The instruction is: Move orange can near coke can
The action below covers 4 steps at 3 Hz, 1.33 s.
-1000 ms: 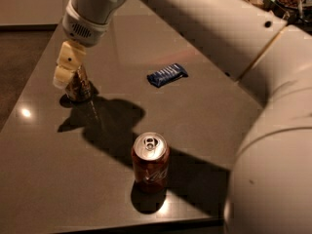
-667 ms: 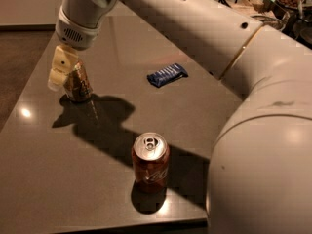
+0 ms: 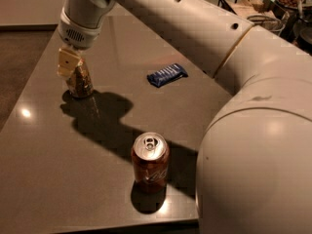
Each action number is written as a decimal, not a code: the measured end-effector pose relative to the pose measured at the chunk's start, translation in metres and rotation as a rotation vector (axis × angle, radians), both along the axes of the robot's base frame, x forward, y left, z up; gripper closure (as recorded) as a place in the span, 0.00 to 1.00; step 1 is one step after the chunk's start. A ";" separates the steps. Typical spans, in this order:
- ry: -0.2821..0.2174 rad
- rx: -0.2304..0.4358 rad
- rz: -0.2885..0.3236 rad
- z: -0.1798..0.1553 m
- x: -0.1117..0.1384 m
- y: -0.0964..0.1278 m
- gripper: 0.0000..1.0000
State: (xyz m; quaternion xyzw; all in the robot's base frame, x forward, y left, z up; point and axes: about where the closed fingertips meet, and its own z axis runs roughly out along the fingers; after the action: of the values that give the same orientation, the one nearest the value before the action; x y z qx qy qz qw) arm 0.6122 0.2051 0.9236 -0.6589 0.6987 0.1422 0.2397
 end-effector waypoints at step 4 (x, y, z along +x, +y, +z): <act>0.059 0.102 -0.075 0.032 -0.085 -0.083 1.00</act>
Offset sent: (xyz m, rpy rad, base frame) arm -0.0580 -0.0516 0.0452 0.1086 -0.0351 0.0362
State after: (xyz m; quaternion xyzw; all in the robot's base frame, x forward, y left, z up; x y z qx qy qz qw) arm 0.5269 0.1216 0.9552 -0.6149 0.7214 0.1880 0.2572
